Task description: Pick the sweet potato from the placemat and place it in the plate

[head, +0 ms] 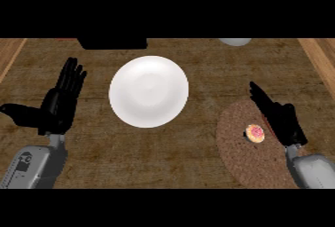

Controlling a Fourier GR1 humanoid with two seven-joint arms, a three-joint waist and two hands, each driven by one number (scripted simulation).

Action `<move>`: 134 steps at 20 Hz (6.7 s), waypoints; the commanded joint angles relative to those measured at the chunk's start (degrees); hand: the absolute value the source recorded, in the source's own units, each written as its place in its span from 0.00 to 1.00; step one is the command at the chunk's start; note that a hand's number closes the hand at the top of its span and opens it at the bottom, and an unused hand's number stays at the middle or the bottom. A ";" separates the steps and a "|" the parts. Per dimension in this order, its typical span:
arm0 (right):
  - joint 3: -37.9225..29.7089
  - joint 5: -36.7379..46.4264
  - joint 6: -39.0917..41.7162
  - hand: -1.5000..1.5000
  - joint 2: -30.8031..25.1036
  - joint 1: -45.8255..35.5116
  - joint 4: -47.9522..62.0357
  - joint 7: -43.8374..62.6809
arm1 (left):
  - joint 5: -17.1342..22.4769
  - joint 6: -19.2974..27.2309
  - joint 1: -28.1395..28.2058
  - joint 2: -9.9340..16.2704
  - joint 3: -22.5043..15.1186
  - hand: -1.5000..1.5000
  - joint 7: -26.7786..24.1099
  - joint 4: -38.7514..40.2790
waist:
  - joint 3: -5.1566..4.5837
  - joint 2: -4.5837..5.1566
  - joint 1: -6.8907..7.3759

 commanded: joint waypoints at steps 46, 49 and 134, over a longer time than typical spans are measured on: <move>15.95 38.98 22.11 0.00 -24.21 -20.20 39.14 -66.17 | -12.89 8.71 11.91 -3.87 -9.07 0.50 12.28 1.30 | 1.52 -0.05 3.54; 15.83 39.39 24.68 0.00 -23.17 -24.03 40.40 -65.46 | -13.25 9.25 7.97 -3.41 -7.53 0.50 16.76 1.47 | 1.49 -0.16 2.91; 27.66 28.66 -30.11 1.00 23.21 -50.62 50.18 43.38 | -15.97 2.68 8.67 -5.58 -4.83 0.50 16.43 0.11 | 1.48 0.87 6.75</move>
